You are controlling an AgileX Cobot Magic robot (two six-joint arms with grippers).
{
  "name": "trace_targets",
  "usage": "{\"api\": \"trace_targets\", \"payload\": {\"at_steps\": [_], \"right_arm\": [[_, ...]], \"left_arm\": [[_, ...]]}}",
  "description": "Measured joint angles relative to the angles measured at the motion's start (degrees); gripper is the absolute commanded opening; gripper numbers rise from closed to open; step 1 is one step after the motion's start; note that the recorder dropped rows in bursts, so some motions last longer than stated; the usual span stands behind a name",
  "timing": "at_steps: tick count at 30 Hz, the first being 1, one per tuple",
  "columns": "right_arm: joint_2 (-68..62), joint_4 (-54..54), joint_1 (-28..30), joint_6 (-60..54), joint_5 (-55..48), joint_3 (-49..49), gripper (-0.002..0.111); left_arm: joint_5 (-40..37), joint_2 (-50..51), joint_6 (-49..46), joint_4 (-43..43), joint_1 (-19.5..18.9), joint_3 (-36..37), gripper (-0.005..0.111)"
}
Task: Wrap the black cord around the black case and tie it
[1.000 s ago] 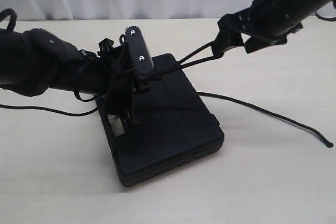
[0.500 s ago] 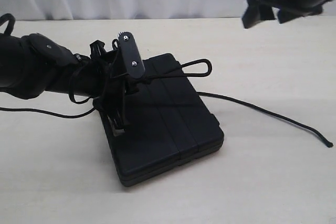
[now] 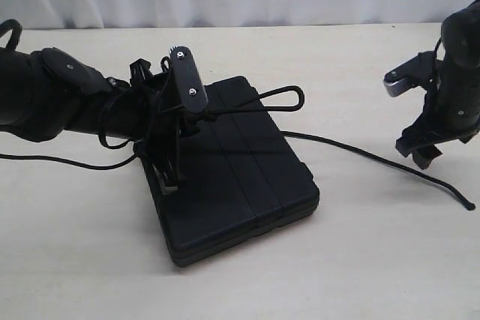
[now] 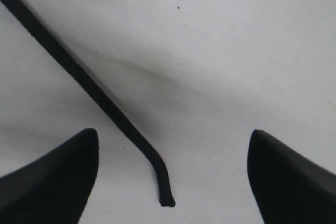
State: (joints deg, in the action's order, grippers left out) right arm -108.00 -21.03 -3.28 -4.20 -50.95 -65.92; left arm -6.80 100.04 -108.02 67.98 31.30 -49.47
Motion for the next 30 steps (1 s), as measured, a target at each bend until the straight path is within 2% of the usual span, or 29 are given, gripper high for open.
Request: {"api": "trace_targets", "payload": {"at_steps": [8, 11, 15, 19, 20, 26, 30], "right_arm": [[-5.6, 0.0, 0.0, -3.3, 5.4, 0.0, 0.072], [-6.8, -0.2, 0.0, -4.5, 5.8, -0.2, 0.067], [-7.7, -0.1, -0.2, -5.7, 5.1, -0.6, 0.043], [-9.2, 0.9, -0.2, -7.5, 3.8, -1.0, 0.007], [-9.4, 1.7, -0.2, -8.9, 3.3, -1.1, 0.004], [-10.1, 8.7, -0.2, -13.6, -0.5, -4.0, 0.004], [-10.5, 23.3, 0.1, -15.4, -5.7, -7.1, 0.004]], "left_arm": [[-0.8, 0.0, 0.0, 0.0, 0.0, 0.0, 0.0], [-0.9, 0.0, 0.0, 0.0, 0.0, 0.0, 0.0], [-0.9, 0.0, 0.0, -0.1, 0.0, 0.0, 0.0], [-1.0, 0.0, 0.0, -0.1, 0.0, 0.0, 0.0], [-1.0, 0.0, 0.0, -0.1, 0.0, 0.0, 0.0], [-1.0, 0.0, 0.0, -0.1, 0.0, 0.0, 0.0], [-1.4, 0.0, -0.1, -0.1, 0.0, 0.0, 0.0]]}}
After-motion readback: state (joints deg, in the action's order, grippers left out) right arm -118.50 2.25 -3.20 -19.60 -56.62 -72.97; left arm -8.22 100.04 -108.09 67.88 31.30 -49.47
